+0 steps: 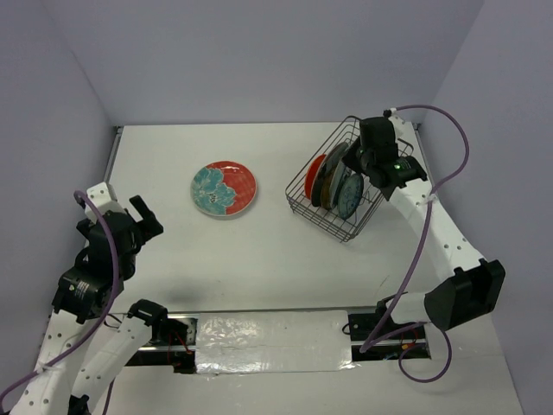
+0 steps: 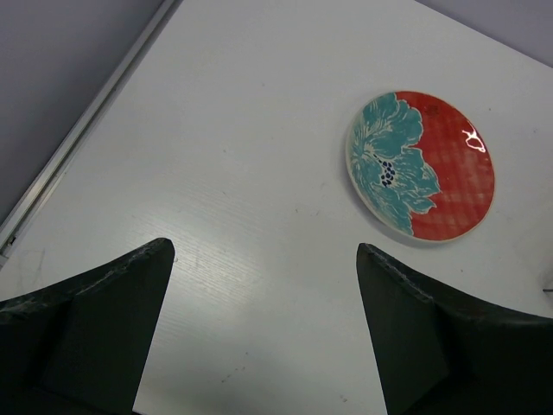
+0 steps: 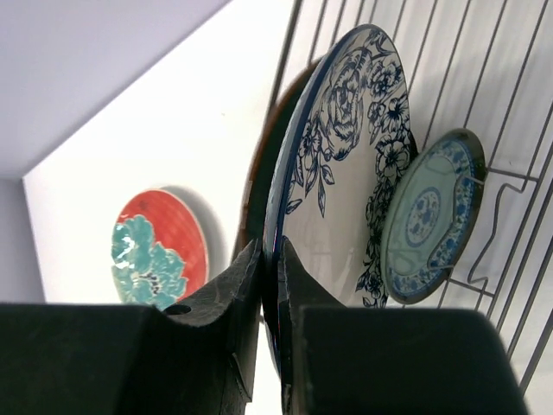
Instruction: Unload the plates from the dish rack
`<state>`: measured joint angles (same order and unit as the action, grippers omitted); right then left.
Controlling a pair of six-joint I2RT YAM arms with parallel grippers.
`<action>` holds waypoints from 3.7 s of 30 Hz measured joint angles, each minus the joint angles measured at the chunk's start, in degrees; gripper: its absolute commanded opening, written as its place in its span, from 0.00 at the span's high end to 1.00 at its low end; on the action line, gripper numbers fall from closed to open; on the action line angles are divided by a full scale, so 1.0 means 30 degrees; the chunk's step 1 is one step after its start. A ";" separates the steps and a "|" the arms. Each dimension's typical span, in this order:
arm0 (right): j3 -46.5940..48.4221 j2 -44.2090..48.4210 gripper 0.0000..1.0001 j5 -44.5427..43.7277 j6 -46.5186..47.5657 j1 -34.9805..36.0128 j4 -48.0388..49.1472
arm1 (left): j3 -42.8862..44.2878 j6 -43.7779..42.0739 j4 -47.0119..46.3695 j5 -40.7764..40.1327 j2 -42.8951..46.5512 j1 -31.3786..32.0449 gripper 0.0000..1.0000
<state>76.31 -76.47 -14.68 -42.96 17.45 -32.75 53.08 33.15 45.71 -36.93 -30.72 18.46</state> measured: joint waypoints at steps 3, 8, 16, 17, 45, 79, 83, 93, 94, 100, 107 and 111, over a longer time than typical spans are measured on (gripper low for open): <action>0.0809 0.0197 1.00 0.0080 0.0080 0.0000 -0.0393 | 0.0000 0.0000 0.0000 0.0000 0.0051 0.0000 0.00; 0.2739 0.0459 1.00 0.0175 0.0277 -0.0007 -0.1443 | 0.0000 0.0000 -0.0044 0.0007 0.0066 0.0000 0.01; 0.6768 0.0503 1.00 0.1843 0.0495 -0.0029 -0.2135 | 0.0000 0.0000 -0.0109 0.0000 0.0117 0.0000 0.00; 0.7067 0.0539 1.00 0.2492 0.0648 -0.0029 -0.2025 | 0.0000 0.0000 -0.0109 0.0000 0.0160 0.0000 0.00; 1.7872 -1.5977 1.00 0.2157 1.6866 1.3362 -0.3242 | 0.0175 0.2637 0.2295 -0.3963 0.1581 -0.0007 0.01; 1.5977 -2.1609 0.64 -0.3876 2.2622 1.4885 0.2892 | 0.0204 0.2586 0.2302 -0.4073 0.1872 -0.0007 0.01; 1.5329 -2.1609 0.50 -0.3796 2.2280 1.4885 0.3002 | 0.0204 0.2565 0.2237 -0.4022 0.2084 -0.0007 0.00; 1.5161 -2.1624 0.28 -0.3585 2.1347 1.4535 0.2608 | 0.0204 0.2535 0.2200 -0.3934 0.2178 -0.0007 0.00; 1.5161 -2.1624 0.27 -0.3512 2.1230 1.4455 0.2579 | 0.0204 0.2535 0.2193 -0.3927 0.2178 -0.0007 0.00; 1.5278 -2.1602 0.26 -0.2732 2.0240 1.3923 0.2215 | 0.0204 0.2535 0.2193 -0.3883 0.2186 -0.0007 0.01; 1.5234 -2.1136 0.25 -0.1144 1.9438 1.3493 0.1406 | 0.0204 0.2528 0.2193 -0.3869 0.2186 -0.0007 0.00; 1.5460 -2.1026 0.00 -0.0641 1.9074 1.3464 0.0583 | 0.0204 0.2528 0.2193 -0.3861 0.2186 -0.0007 0.01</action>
<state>122.69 -139.55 -16.60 14.26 57.84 -31.00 53.69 40.73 52.29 -48.51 -24.16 18.44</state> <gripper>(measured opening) 0.770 0.995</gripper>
